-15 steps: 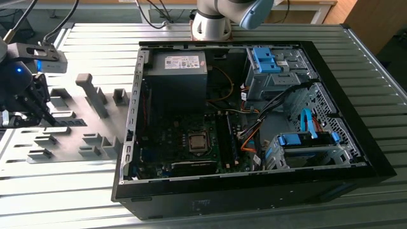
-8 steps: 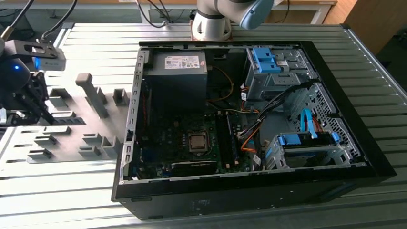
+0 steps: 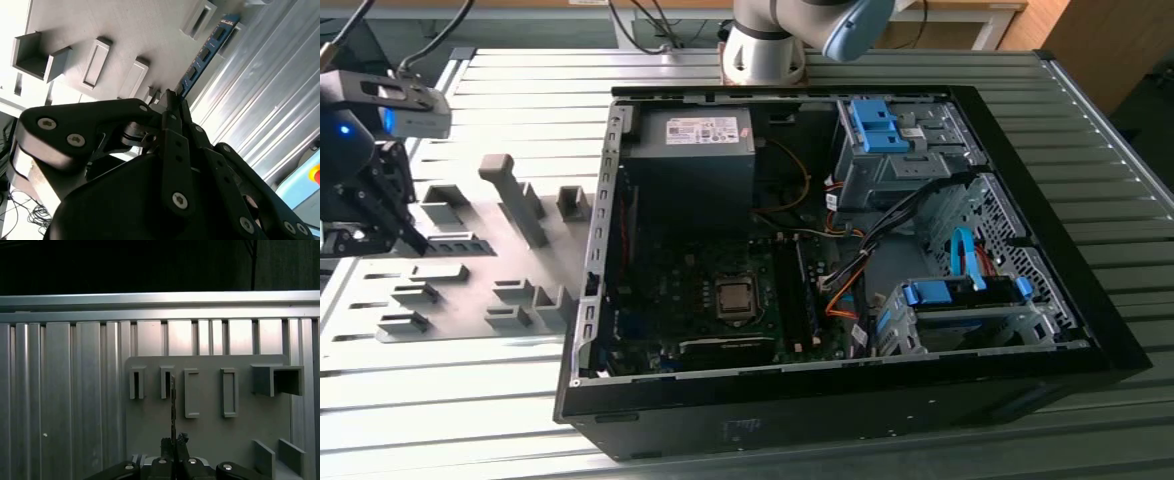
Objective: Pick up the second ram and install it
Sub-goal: 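Pick up the second ram and move it above second insertion slot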
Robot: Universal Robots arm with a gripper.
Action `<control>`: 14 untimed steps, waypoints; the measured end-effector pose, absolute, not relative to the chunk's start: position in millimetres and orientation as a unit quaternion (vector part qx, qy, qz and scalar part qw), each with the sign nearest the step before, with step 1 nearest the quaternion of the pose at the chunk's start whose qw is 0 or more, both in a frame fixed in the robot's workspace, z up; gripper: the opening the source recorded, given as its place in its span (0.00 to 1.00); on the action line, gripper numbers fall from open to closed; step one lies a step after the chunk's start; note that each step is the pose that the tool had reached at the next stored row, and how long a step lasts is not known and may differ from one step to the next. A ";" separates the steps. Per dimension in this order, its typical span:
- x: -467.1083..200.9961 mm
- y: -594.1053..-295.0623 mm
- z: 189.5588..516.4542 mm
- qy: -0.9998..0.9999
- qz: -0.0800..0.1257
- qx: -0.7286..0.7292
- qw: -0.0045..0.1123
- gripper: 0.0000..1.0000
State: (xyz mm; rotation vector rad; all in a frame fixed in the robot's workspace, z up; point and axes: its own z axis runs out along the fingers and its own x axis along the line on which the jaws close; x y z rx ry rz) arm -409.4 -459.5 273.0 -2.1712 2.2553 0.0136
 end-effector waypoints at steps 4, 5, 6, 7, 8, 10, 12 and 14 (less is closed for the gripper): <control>-409.4 -459.5 285.0 0.720 0.004 -0.694 0.006 0.14; -409.5 -459.5 288.3 0.720 0.004 -0.694 0.005 0.14; -409.5 -459.5 291.7 0.720 0.004 -0.694 0.005 0.14; -409.5 -459.5 295.1 0.720 0.004 -0.694 0.005 0.14; -409.5 -459.5 298.2 0.720 0.004 -0.694 0.006 0.14; -409.4 -459.4 305.0 0.720 0.004 -0.694 0.006 0.14; -409.5 -459.4 312.5 0.720 0.004 -0.694 0.005 0.14; -409.5 -459.4 320.8 0.720 0.004 -0.694 0.006 0.14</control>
